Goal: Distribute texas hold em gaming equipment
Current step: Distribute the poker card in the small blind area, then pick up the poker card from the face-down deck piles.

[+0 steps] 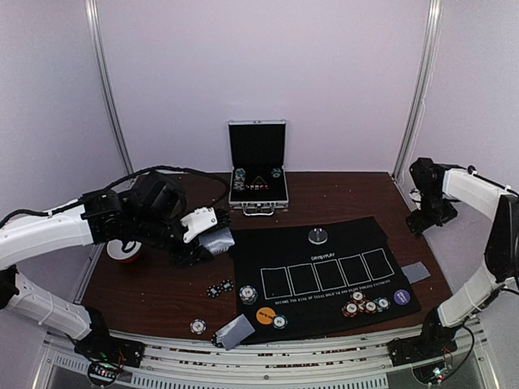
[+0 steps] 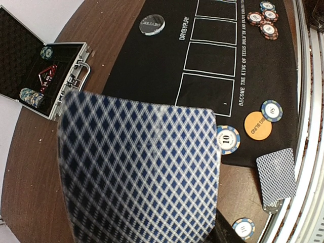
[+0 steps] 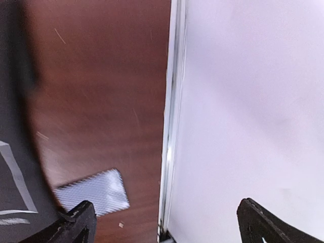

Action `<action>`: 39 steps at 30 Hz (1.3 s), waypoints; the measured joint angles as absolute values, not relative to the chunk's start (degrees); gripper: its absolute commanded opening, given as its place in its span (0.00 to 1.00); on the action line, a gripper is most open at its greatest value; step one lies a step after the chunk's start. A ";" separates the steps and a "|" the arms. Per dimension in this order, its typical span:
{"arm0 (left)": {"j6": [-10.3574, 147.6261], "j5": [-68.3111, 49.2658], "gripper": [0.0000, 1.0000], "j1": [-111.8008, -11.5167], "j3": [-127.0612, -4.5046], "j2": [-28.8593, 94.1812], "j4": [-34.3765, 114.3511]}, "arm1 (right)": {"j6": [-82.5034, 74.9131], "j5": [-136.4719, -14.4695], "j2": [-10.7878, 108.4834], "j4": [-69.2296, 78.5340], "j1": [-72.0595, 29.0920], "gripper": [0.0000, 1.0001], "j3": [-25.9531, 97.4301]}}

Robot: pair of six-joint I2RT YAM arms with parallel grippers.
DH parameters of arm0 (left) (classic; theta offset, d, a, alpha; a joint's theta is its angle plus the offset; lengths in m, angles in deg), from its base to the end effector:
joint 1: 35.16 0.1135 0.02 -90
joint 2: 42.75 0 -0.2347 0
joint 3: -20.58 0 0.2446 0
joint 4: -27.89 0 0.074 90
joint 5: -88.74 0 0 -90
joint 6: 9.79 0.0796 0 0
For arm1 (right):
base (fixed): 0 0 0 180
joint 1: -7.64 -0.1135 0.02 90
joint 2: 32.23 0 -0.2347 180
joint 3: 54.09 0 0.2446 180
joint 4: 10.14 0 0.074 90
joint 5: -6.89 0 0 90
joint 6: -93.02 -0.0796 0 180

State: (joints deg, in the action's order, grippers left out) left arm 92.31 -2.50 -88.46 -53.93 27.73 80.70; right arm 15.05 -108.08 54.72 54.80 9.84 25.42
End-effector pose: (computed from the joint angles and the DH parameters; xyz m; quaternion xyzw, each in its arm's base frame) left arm 0.1700 -0.2310 0.2364 0.5088 0.7855 -0.1333 0.3259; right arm 0.2928 -0.0449 0.1769 -0.0497 0.9641 -0.2305 0.1219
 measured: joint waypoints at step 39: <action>92.05 -2.98 0.45 -88.39 -53.93 27.43 80.66 | -19.31 -54.12 67.55 -18.62 -47.99 0.41 28.55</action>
State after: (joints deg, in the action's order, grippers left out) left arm 92.05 -2.98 -88.39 -53.93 27.43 80.66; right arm -19.31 -54.12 67.55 -18.62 -47.99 28.55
